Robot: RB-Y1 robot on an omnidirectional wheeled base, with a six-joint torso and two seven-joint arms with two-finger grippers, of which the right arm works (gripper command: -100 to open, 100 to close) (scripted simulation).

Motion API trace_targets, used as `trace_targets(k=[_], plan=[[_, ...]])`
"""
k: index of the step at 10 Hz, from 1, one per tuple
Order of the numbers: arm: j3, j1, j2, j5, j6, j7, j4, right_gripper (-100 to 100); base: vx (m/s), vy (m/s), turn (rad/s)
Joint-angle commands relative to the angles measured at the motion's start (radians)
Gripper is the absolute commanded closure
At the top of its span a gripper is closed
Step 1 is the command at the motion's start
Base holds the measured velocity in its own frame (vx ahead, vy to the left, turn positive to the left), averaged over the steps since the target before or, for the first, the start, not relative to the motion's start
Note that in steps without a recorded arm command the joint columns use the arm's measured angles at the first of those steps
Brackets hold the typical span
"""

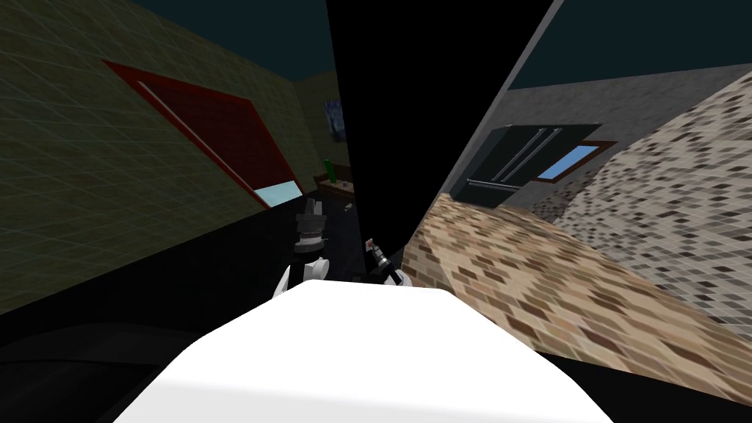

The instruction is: Push the door open

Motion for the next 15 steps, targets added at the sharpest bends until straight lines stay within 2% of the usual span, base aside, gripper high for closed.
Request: trace_targets(k=[1,2,3,4,5,7,8,11,14,15], plan=[[-0.032,-0.01,-0.01,-0.011,0.002,0.003,0.009,100,0.146,0.173,-0.05],[-0.048,-0.011,-0.013,-0.016,0.001,0.006,0.011,100,0.146,0.186,-0.054],[-0.048,-0.011,-0.013,-0.016,0.001,0.006,0.023,100,0.089,0.136,-0.018],[-0.048,-0.011,-0.013,-0.016,0.001,0.006,0.011,100,0.033,0.051,-0.013],[-0.073,-0.013,-0.017,-0.024,0.0,0.01,0.015,100,0.092,0.089,-0.055],[-0.091,-0.015,-0.018,-0.029,0.0,0.013,0.017,100,0.112,0.132,-0.087],[-0.074,-0.01,-0.015,-0.028,0.004,0.009,0.005,-100,-0.114,0.0,-0.056],[-0.065,-0.005,-0.012,-0.031,0.006,0.003,-0.008,-100,-0.231,-0.11,-0.03],[-0.054,0.001,0.001,-0.035,0.008,-0.004,-0.022,-100,-0.223,-0.07,-0.029],[-0.056,0.002,-0.004,-0.034,0.007,-0.002,-0.023,-100,-0.1,-0.038,-0.001]])
